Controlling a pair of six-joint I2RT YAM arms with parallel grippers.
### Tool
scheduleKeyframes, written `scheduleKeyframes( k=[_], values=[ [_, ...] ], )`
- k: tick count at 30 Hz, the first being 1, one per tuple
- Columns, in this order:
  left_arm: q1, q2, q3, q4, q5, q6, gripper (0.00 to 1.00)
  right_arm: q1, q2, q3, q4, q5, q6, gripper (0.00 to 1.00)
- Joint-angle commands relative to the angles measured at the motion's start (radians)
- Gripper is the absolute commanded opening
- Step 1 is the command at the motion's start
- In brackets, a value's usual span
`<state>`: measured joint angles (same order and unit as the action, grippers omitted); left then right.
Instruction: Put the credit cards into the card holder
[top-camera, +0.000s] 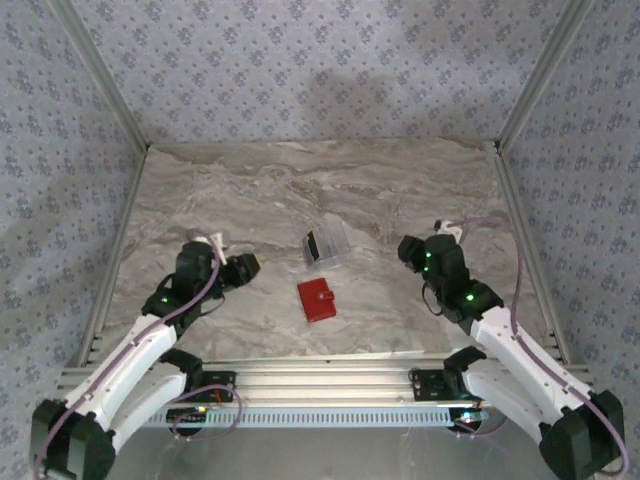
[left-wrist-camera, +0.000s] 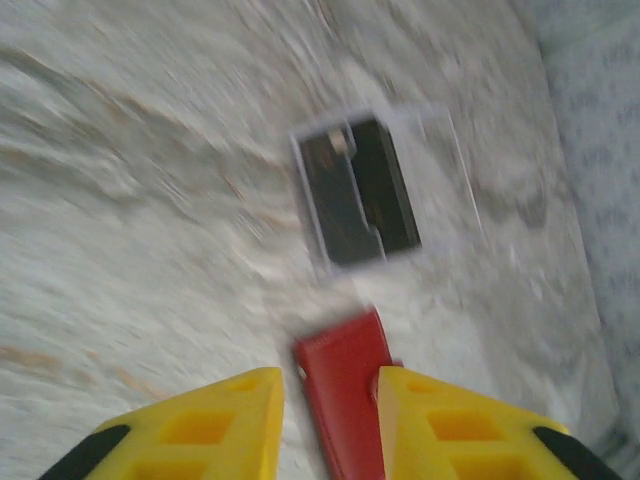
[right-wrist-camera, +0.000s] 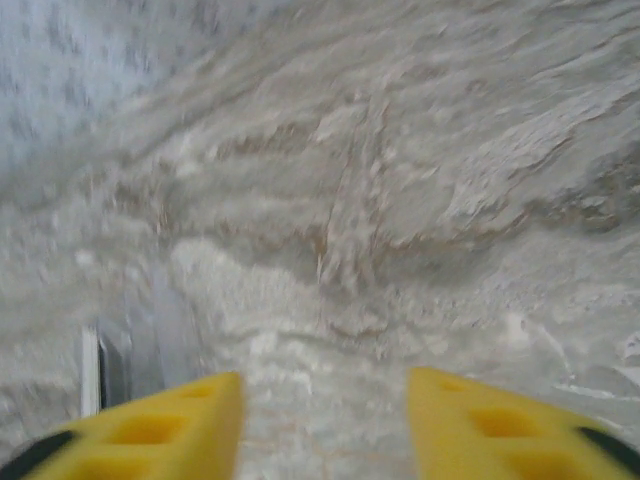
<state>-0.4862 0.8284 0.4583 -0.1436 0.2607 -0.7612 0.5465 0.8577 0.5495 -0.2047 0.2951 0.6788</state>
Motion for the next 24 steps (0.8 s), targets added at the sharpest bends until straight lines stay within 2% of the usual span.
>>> scheduleKeyframes(
  k=[1, 3, 5, 7, 9, 14, 20, 24],
  values=[
    [-0.082, 0.095, 0.007, 0.136, 0.059, -0.017, 0.19, 0.122, 0.083, 0.015, -0.018, 0.049, -0.017, 0.26],
    [-0.115, 0.171, 0.025, 0.175, 0.078, -0.016, 0.12, 0.195, 0.134, 0.035, -0.006, 0.058, -0.038, 0.19],
    [-0.145, 0.25, 0.046, 0.208, 0.086, -0.015, 0.06, 0.284, 0.196, 0.064, -0.001, 0.085, -0.042, 0.16],
    [-0.167, 0.317, 0.061, 0.248, 0.095, -0.018, 0.04, 0.337, 0.263, 0.096, 0.005, 0.075, -0.085, 0.16],
    [-0.185, 0.381, 0.085, 0.258, 0.096, -0.014, 0.0, 0.381, 0.324, 0.123, 0.034, 0.044, -0.114, 0.23],
    [-0.196, 0.485, 0.115, 0.294, 0.097, -0.003, 0.0, 0.428, 0.451, 0.178, 0.084, -0.047, -0.155, 0.3],
    [-0.2, 0.557, 0.148, 0.298, 0.094, 0.014, 0.0, 0.461, 0.59, 0.245, 0.098, -0.109, -0.165, 0.21],
    [-0.204, 0.607, 0.152, 0.314, 0.091, 0.016, 0.0, 0.474, 0.649, 0.262, 0.108, -0.118, -0.162, 0.26]
  ],
)
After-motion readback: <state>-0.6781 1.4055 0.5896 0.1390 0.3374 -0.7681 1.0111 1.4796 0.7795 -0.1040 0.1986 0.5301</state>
